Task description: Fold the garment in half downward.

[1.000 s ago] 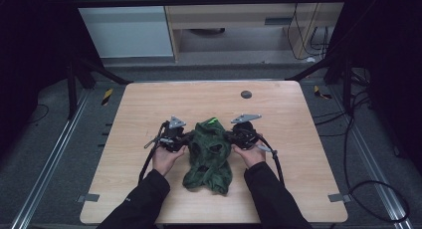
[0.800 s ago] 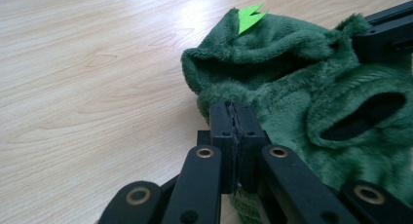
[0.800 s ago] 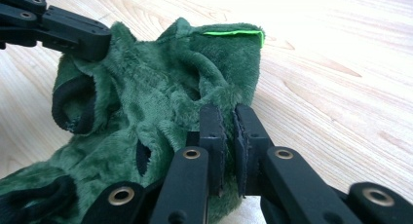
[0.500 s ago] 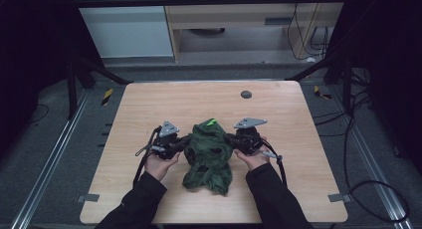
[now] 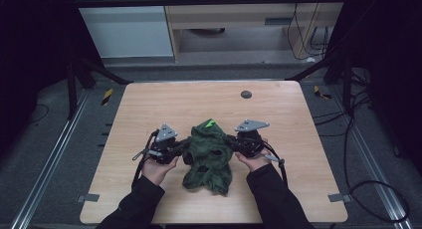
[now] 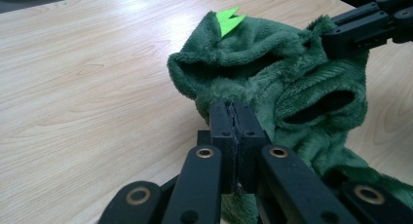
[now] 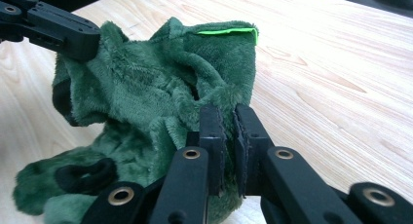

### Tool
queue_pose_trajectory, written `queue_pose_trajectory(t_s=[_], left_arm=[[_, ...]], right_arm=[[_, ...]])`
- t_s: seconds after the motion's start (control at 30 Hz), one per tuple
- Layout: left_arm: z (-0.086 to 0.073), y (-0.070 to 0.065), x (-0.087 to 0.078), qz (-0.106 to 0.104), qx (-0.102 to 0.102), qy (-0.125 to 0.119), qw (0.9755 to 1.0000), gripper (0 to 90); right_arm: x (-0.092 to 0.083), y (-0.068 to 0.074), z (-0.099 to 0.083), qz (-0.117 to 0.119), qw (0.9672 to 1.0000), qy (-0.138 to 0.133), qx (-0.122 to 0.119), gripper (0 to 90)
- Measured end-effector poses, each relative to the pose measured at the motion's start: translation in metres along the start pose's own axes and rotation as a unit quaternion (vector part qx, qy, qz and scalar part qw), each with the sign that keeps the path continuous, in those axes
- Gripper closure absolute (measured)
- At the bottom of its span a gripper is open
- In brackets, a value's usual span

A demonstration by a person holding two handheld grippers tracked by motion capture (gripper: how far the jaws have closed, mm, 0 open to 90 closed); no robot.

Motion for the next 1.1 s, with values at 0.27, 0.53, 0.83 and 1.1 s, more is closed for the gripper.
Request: queue_pose_trajectory(t_s=[0.27, 0.53, 0.83, 1.1], left_arm=[[-0.005, -0.005, -0.012, -0.002, 0.005, -0.005, 1.0000, 88.8], [-0.008, -0.013, -0.018, -0.005, 0.015, -0.004, 0.9999, 88.8], [-0.016, -0.019, -0.026, -0.010, 0.014, -0.001, 0.9998, 88.8], [-0.024, -0.028, -0.029, -0.021, 0.019, 0.007, 0.9996, 88.8]], right_arm=[[-0.008, 0.009, -0.003, 0.006, 0.9999, -0.001, -0.012, 83.8], [-0.016, 0.019, -0.005, 0.013, 0.9995, -0.009, -0.027, 83.6], [-0.021, 0.026, -0.017, 0.025, 0.9991, -0.004, -0.035, 83.5], [-0.025, 0.028, -0.028, 0.027, 0.9989, 0.001, -0.038, 83.4]])
Point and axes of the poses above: each handheld gripper's, and its own axes: x roughly forward along the jaws, z roughly out of its top, y roughly to its left, the point moved 3 cm from there along x, roughly forward along the jaws, and after that the axes turned 9 degrees about x, right-handed, at the moved point
